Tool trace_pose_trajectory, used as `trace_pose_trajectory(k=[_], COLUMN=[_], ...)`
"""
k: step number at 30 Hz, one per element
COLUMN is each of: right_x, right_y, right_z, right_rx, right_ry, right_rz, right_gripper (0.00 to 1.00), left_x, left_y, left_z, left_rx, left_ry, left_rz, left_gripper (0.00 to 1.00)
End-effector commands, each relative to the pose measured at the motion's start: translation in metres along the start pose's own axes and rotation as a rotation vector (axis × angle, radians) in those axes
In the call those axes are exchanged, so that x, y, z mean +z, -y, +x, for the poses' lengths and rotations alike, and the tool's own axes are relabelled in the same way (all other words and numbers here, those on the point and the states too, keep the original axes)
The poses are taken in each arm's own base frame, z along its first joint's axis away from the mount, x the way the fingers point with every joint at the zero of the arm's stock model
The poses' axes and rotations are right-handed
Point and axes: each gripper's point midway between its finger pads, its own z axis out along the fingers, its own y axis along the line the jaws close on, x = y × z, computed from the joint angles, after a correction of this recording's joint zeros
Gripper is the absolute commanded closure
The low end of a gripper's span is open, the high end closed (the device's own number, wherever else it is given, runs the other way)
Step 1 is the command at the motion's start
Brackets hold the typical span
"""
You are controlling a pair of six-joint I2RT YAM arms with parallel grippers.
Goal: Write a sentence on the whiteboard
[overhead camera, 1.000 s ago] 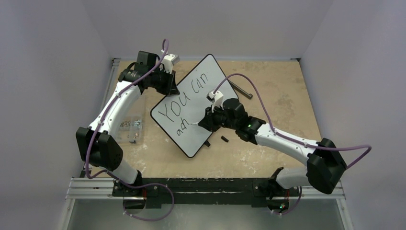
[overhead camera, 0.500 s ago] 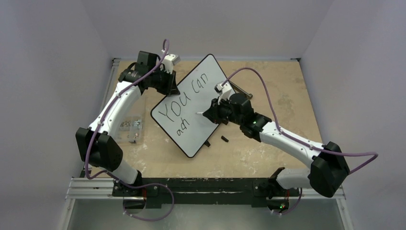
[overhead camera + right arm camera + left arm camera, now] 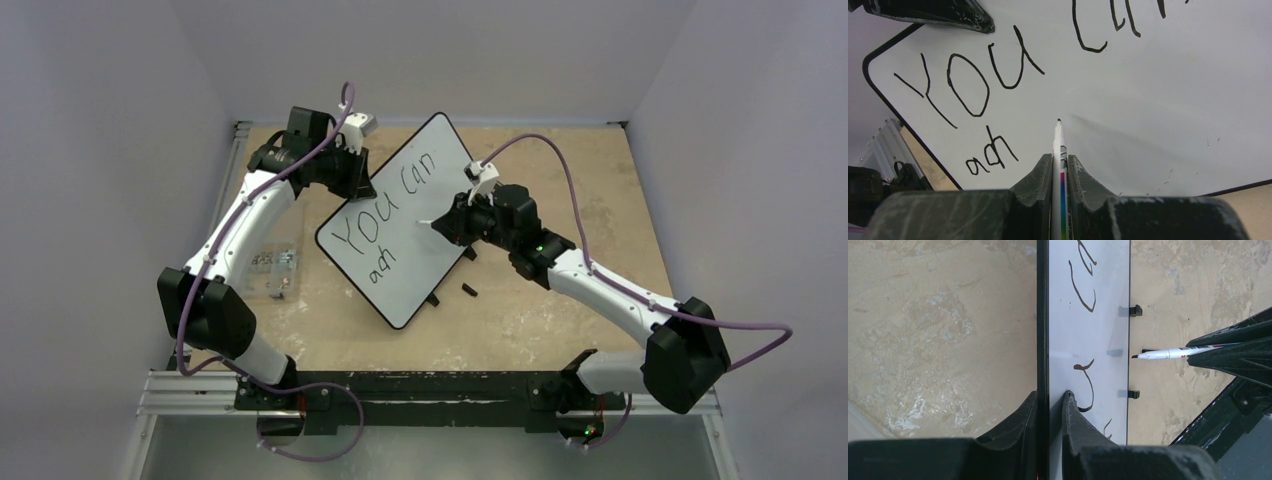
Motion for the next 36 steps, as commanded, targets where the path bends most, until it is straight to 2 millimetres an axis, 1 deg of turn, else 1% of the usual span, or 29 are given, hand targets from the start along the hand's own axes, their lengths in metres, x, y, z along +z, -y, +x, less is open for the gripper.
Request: trace_pose_trajectory(k=[1, 4, 8, 10, 15, 21, 25, 30, 36], right_x=[-0.005, -0.008, -0.01, -0.012, -0.007, -0.007, -0.003, 0.005, 0.015], right_y=[-0.022, -0.026, -0.026, -0.029, -0.031, -0.037, -0.04, -0.049, -0.047], right_z=[-0.034, -0.033, -0.025, -0.021, -0.004, 0.002, 0.008, 0.016, 0.019], right_rx=[-0.017, -0.03, -0.045, -0.058, -0.063, -0.066, -0.067, -0.077, -0.092], right_ry=[0.094, 0.101, 0.087, 0.081, 0.031, 0.019, -0.002, -0.03, -0.057], right_rz=[-0.085, -0.114, -0.128, -0.153, -0.19, -0.239, -0.265, -0.291, -0.281], right_gripper=[1.0, 1.0, 1.0, 1.0, 1.0, 1.0, 1.0, 1.0, 1.0], left_x=[-0.012, -0.011, -0.011, -0.011, -0.01, -0.008, -0.009, -0.008, -0.008], left_y=[-0.043, -0.043, -0.043, -0.043, -0.042, -0.042, -0.041, -0.04, -0.04], left_z=[-0.006, -0.005, -0.005, -0.005, -0.004, -0.004, -0.004, -0.004, -0.004], left_rx=[0.137, 0.136, 0.138, 0.137, 0.138, 0.14, 0.143, 0.145, 0.145], left_ry=[0.008, 0.006, 0.006, 0.005, 0.001, -0.004, -0.002, -0.005, -0.005], left_rz=[-0.223, -0.223, -0.224, -0.223, -0.221, -0.22, -0.218, -0.217, -0.22], left_gripper=[1.0, 1.0, 1.0, 1.0, 1.0, 1.0, 1.0, 1.0, 1.0])
